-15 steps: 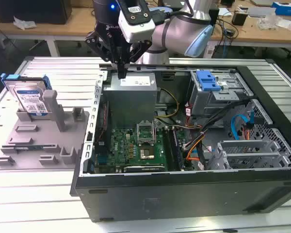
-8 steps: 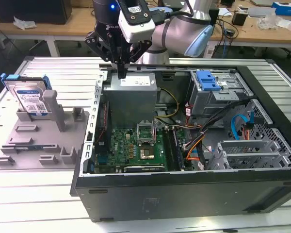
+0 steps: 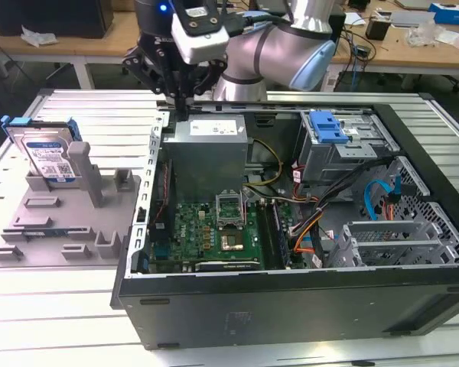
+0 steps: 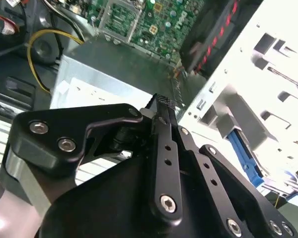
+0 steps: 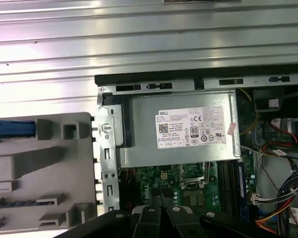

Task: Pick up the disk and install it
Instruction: 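Reach for the disk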

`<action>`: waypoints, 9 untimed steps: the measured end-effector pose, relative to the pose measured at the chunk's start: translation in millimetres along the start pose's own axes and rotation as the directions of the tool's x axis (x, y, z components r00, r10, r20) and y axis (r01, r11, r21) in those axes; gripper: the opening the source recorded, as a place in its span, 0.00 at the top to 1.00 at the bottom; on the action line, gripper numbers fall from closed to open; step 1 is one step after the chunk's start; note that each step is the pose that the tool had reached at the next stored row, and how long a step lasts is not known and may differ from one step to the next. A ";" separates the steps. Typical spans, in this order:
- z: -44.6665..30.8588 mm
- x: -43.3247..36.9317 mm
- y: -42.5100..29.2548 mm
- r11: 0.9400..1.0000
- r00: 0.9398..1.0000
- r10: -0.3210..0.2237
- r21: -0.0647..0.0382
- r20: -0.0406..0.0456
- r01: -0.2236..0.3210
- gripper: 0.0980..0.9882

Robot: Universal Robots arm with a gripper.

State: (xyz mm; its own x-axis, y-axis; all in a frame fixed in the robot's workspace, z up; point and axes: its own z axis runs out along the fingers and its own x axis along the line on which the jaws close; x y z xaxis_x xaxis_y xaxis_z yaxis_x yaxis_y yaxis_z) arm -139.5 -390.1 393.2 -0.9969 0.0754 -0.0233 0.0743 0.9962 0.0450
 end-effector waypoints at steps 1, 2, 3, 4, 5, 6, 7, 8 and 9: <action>0.0 9.6 3.2 1.000 1.000 0.000 0.000 0.000 0.000 0.99; 0.1 17.5 5.1 1.000 1.000 0.000 0.000 0.000 0.000 0.99; 0.2 21.9 5.9 1.000 1.000 0.000 0.000 0.000 0.000 0.99; 0.2 26.6 6.8 1.000 1.000 0.000 0.000 0.000 0.000 0.99; 0.2 31.8 7.8 1.000 1.000 0.000 0.000 0.000 0.000 0.99; 0.2 36.2 8.7 1.000 1.000 0.000 0.000 0.000 0.000 0.99; 0.2 41.0 9.7 1.000 1.000 0.000 0.000 0.000 0.000 0.99; 0.3 44.8 10.6 1.000 1.000 0.000 0.000 0.000 0.000 0.99; 0.4 52.0 12.6 1.000 1.000 0.000 0.000 0.000 0.000 0.99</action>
State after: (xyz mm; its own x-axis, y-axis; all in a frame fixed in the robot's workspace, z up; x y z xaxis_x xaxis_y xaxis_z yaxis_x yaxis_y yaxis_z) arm -190.4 -373.6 392.1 -0.9969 0.0753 -0.0234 0.0742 0.9962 0.0446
